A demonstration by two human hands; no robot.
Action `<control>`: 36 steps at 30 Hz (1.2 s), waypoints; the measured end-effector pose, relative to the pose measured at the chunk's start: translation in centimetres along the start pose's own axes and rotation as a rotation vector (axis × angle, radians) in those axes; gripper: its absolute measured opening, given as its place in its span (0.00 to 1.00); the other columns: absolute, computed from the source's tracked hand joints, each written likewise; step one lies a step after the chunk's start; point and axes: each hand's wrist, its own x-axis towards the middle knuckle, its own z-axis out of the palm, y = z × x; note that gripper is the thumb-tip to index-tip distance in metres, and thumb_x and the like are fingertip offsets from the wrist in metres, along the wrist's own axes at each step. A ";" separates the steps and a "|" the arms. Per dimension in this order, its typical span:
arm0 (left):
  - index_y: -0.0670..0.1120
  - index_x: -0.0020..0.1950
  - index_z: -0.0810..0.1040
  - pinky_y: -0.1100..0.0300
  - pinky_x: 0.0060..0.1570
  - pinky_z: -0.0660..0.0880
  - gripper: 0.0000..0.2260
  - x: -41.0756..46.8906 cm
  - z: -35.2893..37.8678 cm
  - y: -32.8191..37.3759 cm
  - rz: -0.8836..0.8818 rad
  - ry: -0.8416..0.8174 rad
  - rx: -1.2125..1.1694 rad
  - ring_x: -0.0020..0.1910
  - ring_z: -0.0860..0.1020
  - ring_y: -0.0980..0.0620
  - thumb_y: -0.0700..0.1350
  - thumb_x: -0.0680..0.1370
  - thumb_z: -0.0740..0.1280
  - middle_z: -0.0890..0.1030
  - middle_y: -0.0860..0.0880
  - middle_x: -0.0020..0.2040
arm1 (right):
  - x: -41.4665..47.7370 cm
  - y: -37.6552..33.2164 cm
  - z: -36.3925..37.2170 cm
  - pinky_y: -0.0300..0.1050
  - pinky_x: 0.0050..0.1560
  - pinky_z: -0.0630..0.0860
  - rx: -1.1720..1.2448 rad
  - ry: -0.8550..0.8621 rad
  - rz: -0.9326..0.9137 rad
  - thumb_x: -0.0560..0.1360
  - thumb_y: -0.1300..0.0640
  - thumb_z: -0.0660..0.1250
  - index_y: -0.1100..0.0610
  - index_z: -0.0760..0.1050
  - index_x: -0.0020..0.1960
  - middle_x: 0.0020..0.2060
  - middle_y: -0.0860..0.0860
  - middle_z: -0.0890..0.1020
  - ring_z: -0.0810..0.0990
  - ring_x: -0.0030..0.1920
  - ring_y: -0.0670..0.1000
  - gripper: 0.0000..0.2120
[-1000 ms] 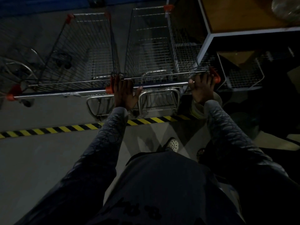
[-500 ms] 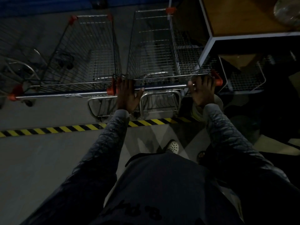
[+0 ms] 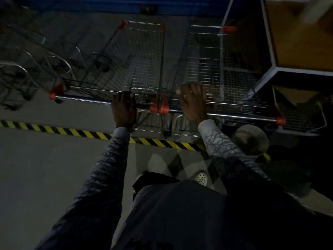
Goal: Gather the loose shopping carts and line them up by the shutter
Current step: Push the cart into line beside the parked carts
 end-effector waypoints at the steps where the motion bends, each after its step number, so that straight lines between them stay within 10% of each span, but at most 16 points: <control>1: 0.42 0.47 0.77 0.47 0.44 0.69 0.17 0.5 -0.2 -1.2 0.011 -0.016 0.016 0.46 0.74 0.41 0.51 0.85 0.56 0.78 0.42 0.44 | 0.2 -1.6 0.9 0.62 0.68 0.66 0.004 -0.007 -0.034 0.84 0.46 0.54 0.53 0.80 0.56 0.53 0.51 0.80 0.75 0.58 0.55 0.18; 10: 0.45 0.54 0.81 0.48 0.53 0.69 0.17 2.2 1.0 -0.2 0.341 -0.314 0.126 0.53 0.78 0.40 0.51 0.82 0.55 0.82 0.43 0.51 | -0.8 -10.1 8.6 0.58 0.59 0.69 -0.327 -0.075 0.291 0.84 0.42 0.55 0.50 0.79 0.62 0.61 0.56 0.78 0.74 0.62 0.61 0.19; 20: 0.41 0.47 0.82 0.47 0.56 0.73 0.26 7.1 -3.1 -10.1 0.099 -0.367 0.384 0.47 0.81 0.39 0.56 0.83 0.50 0.83 0.38 0.45 | -0.6 -10.0 9.7 0.62 0.55 0.76 -0.389 -0.197 0.291 0.84 0.39 0.50 0.49 0.78 0.64 0.69 0.50 0.76 0.66 0.71 0.65 0.23; 36: 0.39 0.41 0.84 0.53 0.41 0.68 0.22 8.6 -5.0 -11.9 0.067 -0.420 0.477 0.42 0.82 0.36 0.53 0.81 0.58 0.84 0.36 0.41 | -0.7 -9.8 10.7 0.49 0.41 0.77 -0.427 -0.056 0.284 0.86 0.43 0.48 0.52 0.81 0.60 0.52 0.49 0.84 0.72 0.65 0.58 0.25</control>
